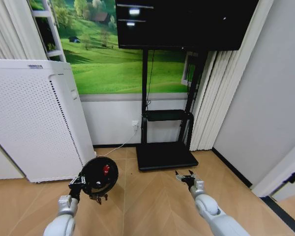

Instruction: Pick up the trash bin and place the garbage on the floor into it.

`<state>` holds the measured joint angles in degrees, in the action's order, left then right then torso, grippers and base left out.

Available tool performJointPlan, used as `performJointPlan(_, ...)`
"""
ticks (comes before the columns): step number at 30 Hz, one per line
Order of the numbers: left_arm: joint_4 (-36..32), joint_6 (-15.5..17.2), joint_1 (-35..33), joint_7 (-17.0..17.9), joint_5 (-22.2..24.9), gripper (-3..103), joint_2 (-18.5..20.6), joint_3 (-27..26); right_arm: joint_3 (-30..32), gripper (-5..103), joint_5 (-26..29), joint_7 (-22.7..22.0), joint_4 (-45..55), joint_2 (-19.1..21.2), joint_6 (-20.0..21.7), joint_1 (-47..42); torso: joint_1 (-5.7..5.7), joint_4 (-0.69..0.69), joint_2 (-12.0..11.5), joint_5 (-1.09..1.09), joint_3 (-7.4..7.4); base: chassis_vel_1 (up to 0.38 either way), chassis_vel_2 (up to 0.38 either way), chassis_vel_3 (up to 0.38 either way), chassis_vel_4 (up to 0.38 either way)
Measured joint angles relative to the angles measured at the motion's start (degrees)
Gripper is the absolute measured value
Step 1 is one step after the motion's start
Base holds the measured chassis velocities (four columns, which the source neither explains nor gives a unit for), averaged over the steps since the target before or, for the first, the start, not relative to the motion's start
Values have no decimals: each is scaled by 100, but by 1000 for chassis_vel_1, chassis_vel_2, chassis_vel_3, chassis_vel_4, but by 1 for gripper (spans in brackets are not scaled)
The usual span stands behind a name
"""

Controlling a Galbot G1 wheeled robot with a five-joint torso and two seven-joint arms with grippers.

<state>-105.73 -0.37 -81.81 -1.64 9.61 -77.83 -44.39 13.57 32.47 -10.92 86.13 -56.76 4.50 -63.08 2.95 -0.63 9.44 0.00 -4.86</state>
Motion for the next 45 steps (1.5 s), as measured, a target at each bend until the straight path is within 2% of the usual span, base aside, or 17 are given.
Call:
performJointPlan(10, 113, 14, 85, 0, 9, 4, 8, 30, -353, 100, -2, 19, -455, -126, -10, 396, 0, 2, 0, 1, 0, -70, -58, 64, 69)
performJointPlan(12, 169, 23, 125, -1, 13, 4, 21, 49, -456, 100, -8, 20, -566, -174, -26, 487, 0, -2, -1, -2, -1, -184, -180, 188, 174)
performJointPlan(20, 268, 27, 167, -1, 2, 4, 7, 99, -619, 100, -59, 12, -794, -265, -80, 638, 0, 0, -1, 1, -1, -216, -217, 203, 219)
performJointPlan(21, 294, 27, 179, -1, -13, 4, -8, 129, -671, 100, -114, -64, -920, -326, -146, 712, 0, -1, 0, -3, 0, -280, -272, 278, 272)
performJointPlan(23, 317, 27, 184, -6, -29, 4, -20, 153, -696, 100, -255, -86, -1022, -357, -202, 751, 0, 0, 0, 6, -1, -262, -261, 248, 263)
performJointPlan(28, 333, 27, 186, -9, -40, 4, -23, 169, -731, 100, -529, -108, -1134, -335, -216, 765, 0, -4, 0, 1, -1, -198, -183, 194, 175)
performJointPlan(29, 336, 28, 186, -9, -41, 4, -23, 173, -752, 100, -628, -123, -1177, -315, -190, 767, 0, -4, 0, 2, -1, -87, -129, 100, 41)
performJointPlan(30, 344, 27, 180, -9, -51, 4, -23, 181, -801, 100, -762, -184, -1243, -285, -71, 769, 0, 1, 0, 1, -1, -21, -68, 100, 19)
performJointPlan(31, 367, 28, 173, -9, -69, 4, -20, 199, -894, 100, -992, -410, -1363, -277, 167, 769, 0, 2, 0, 0, 0, 0, 0, 0, 0)
performJointPlan(32, 367, 28, 173, -9, -69, 4, -20, 199, -894, 100, -992, -410, -1363, -277, 167, 769, 0, 2, 0, 0, 0, 0, 0, 0, 0)
performJointPlan(33, 387, 28, 173, -9, -80, 4, -16, 211, -965, 100, -1144, -591, -1467, -282, 311, 769, 0, 2, 0, 0, 0, 0, 0, 0, 0)
performJointPlan(43, 460, 26, 192, -6, -123, 4, 1, 287, -1300, 100, -1571, -922, -1914, -367, 672, 752, 0, 2, 0, 0, -1, 39, 24, -28, -28)
performJointPlan(45, 544, 25, 244, -10, -118, 4, 61, 352, -1593, 100, -1679, -1040, -2315, -437, 830, 719, 0, -1, 0, 1, 0, 0, 0, 0, 0)
